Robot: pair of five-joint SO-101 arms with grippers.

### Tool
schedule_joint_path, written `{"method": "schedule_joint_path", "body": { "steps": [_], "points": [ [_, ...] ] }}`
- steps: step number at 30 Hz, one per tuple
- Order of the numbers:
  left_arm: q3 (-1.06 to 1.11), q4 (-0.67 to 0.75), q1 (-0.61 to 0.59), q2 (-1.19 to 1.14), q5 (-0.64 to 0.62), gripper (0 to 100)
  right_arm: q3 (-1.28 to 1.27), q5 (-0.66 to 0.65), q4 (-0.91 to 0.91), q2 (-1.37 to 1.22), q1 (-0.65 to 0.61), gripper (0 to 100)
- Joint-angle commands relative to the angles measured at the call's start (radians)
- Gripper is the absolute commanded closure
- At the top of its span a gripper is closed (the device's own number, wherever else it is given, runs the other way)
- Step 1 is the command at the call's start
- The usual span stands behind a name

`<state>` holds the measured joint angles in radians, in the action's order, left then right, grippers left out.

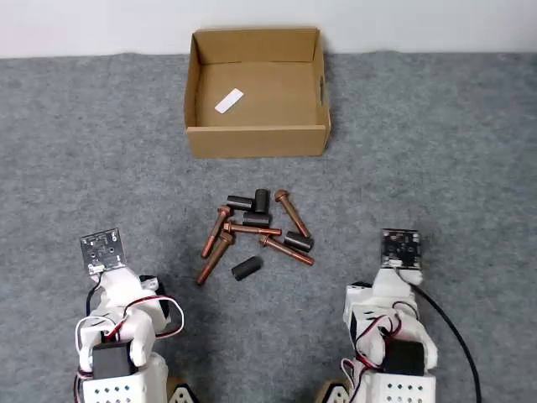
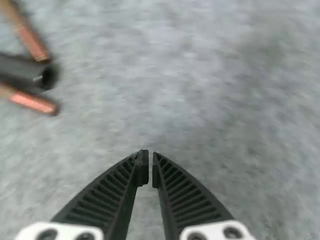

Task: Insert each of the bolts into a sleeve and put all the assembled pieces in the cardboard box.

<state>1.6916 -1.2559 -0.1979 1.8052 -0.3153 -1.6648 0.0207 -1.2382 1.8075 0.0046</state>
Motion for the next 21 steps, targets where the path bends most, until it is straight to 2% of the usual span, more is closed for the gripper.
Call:
{"method": "schedule_joint_path", "body": {
  "steps": [1, 11, 16, 21],
  "points": [
    [-0.007, -0.002, -0.003, 0.009, -0.012, 100, -0.018, -0.011, 0.007, 0.007, -0.065, 98.9],
    [-0.007, -0.002, -0.003, 0.009, -0.012, 100, -0.014, -0.014, -0.041, 0.007, -0.137, 98.7],
    [-0.007, -0.002, -0.003, 0.009, -0.012, 100, 0.086, -0.008, 0.044, 0.007, -0.045, 99.0],
    [-0.007, -0.002, -0.003, 0.009, -0.012, 100, 0.308, -0.012, -0.058, -0.004, -0.038, 99.1]
  ]
}}
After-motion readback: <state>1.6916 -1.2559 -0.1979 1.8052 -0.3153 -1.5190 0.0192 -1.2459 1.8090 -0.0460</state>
